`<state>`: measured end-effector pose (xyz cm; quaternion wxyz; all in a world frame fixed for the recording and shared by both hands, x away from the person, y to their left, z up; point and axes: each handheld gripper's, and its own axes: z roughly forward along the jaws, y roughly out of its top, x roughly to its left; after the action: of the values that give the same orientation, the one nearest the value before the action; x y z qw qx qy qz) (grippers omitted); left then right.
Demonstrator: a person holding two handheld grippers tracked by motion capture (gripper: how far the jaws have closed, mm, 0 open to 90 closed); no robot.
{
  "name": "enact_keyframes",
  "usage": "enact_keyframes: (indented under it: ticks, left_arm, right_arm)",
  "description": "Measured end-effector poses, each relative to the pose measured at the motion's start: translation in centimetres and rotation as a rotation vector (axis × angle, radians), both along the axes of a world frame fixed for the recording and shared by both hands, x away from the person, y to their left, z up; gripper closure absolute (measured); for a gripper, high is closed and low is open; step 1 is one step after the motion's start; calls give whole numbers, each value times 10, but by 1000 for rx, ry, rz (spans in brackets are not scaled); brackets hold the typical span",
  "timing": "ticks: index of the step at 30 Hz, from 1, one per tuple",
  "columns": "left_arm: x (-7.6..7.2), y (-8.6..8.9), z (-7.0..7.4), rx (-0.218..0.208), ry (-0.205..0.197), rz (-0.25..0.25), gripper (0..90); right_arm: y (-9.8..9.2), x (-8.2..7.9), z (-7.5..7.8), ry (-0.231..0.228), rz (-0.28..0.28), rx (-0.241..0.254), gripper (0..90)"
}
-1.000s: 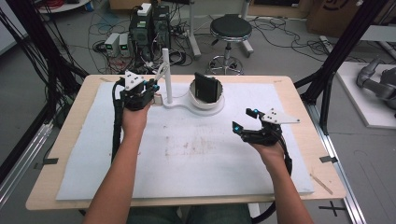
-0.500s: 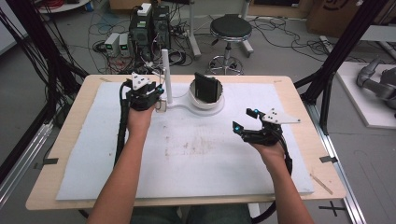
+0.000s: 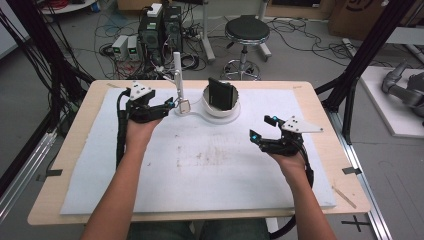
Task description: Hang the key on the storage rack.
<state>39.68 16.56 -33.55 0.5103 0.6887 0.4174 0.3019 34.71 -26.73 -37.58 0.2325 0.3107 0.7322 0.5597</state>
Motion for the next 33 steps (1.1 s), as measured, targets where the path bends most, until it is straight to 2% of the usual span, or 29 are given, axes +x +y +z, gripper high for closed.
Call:
enact_keyframes:
  ticks: [2, 6, 9, 14, 18, 21, 24, 29, 33]
  left_arm:
    - [-6, 8, -3, 18, -21, -17, 265]
    - [-18, 28, -11, -1, -20, -56, 242]
    - [-30, 40, -18, 4, -20, -83, 241]
    - [-50, 55, -36, -22, -1, -126, 226]
    - [-63, 64, -47, -58, -13, -184, 197]
    - [-71, 69, -56, -49, -35, -205, 196]
    - [-77, 74, -57, -41, -28, -219, 196]
    - [-80, 76, -52, -62, -52, -222, 186]
    - [-80, 72, -50, -44, -55, -229, 186]
  right_arm:
    - [0, -1, 0, -6, 2, -10, 210]
    - [1, -1, 2, -21, -3, -28, 210]
    - [1, -1, 2, -16, -5, -28, 210]
    - [-2, 1, 0, -6, -23, -34, 210]
    - [-5, 0, -2, 5, -35, -34, 210]
    - [-7, 1, -5, 15, -43, -39, 210]
    - [-10, 3, -8, 25, -55, -42, 210]
    - [-10, 2, -8, 26, -57, -43, 210]
    - [-8, 2, -10, 34, -51, -48, 210]
